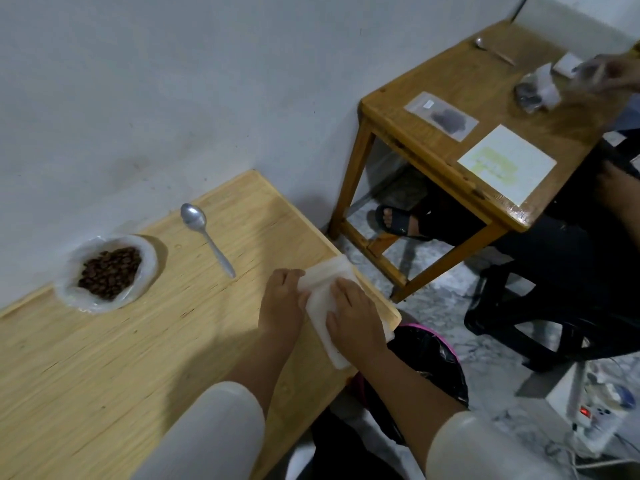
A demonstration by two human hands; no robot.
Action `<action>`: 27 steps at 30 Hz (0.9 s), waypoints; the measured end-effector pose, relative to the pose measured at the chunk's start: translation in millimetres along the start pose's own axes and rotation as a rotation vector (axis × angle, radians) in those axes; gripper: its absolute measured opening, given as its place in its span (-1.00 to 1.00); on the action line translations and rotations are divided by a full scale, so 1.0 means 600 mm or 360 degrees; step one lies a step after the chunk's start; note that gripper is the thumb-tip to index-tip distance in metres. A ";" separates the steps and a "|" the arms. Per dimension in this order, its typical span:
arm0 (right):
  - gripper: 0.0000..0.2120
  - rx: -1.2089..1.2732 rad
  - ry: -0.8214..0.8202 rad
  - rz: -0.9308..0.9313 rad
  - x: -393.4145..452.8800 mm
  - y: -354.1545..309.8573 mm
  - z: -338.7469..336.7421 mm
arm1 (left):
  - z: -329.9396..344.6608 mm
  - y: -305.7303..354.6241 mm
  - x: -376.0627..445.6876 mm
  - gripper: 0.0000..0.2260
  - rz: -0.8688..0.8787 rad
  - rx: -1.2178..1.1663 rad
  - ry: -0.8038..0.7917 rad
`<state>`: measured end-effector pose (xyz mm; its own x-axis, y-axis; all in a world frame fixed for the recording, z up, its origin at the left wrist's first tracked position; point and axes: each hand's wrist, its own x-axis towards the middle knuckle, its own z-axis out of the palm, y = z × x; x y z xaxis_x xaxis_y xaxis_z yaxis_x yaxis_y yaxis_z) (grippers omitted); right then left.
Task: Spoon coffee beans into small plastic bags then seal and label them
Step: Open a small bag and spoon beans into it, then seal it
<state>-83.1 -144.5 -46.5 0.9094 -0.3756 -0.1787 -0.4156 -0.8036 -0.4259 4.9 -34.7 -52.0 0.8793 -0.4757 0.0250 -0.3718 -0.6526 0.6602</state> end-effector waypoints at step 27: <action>-0.89 0.0489 0.0374 -0.0581 0.103 -0.184 -0.142 | -0.224 0.027 0.036 -0.80 -0.0300 -0.0371 0.0783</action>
<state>17.4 -118.5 65.1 0.9512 -0.2181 0.2183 -0.0166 -0.7425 -0.6697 57.7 24.0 59.8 0.9797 0.0031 0.2004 -0.1689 -0.5258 0.8337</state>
